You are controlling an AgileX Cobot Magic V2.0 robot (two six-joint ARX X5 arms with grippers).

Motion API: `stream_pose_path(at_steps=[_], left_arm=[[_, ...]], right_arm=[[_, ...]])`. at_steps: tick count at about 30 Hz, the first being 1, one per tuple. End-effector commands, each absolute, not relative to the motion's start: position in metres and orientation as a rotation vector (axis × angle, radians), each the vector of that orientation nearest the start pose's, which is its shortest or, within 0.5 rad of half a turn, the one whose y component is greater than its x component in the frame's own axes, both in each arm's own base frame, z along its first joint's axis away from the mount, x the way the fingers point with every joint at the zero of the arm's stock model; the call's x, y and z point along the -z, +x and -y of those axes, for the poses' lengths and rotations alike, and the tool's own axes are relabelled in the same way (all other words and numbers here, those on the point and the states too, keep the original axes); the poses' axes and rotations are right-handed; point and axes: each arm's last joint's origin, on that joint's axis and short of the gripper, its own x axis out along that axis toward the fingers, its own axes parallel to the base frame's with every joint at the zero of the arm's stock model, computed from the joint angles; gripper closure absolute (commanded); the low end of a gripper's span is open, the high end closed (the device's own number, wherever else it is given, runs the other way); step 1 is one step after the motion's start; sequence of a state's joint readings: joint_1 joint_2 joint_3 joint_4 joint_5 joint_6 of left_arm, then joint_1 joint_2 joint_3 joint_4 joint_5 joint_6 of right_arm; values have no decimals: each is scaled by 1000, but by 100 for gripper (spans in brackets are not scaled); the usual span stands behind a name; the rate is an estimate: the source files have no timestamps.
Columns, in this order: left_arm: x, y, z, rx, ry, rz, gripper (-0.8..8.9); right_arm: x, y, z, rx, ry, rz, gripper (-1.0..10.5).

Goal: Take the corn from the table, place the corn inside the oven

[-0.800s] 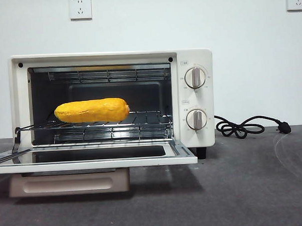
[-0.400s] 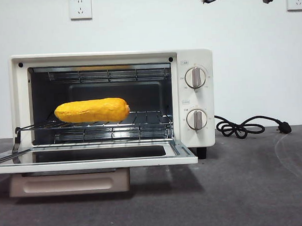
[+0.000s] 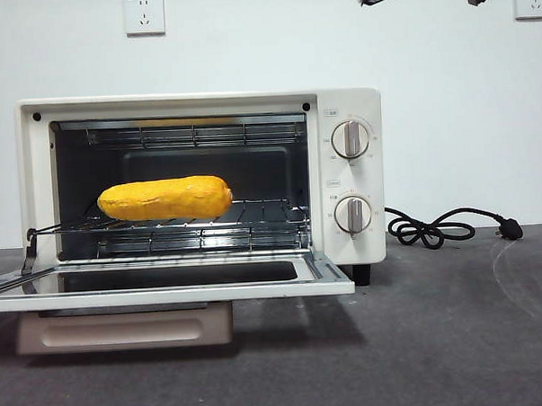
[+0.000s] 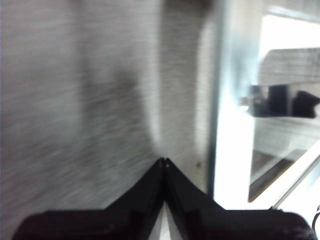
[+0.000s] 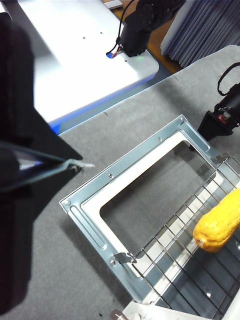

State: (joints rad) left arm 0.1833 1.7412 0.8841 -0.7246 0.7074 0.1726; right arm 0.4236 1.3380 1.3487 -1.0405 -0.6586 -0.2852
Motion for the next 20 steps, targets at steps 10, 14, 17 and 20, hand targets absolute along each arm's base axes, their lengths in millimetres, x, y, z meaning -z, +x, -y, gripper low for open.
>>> stream_pose_path(at_steps=[10,14,17,20], left_arm=[[-123,265,-29,554,-576,-1414,822],[-126,264,-35,609,-684,-1358,822],[-127,263,-41,636,-755,-1317,822],[-129,262,-47,654,-814,-1280,822]], right_arm=[[-345,223,-120,-1131,-112,-902,958],[-345,223,-120,-1130,-111,-905,958],[-345,223,-120,-1129,-109,-907,959],[-345,223,-120,-1129,-108,-908,958]])
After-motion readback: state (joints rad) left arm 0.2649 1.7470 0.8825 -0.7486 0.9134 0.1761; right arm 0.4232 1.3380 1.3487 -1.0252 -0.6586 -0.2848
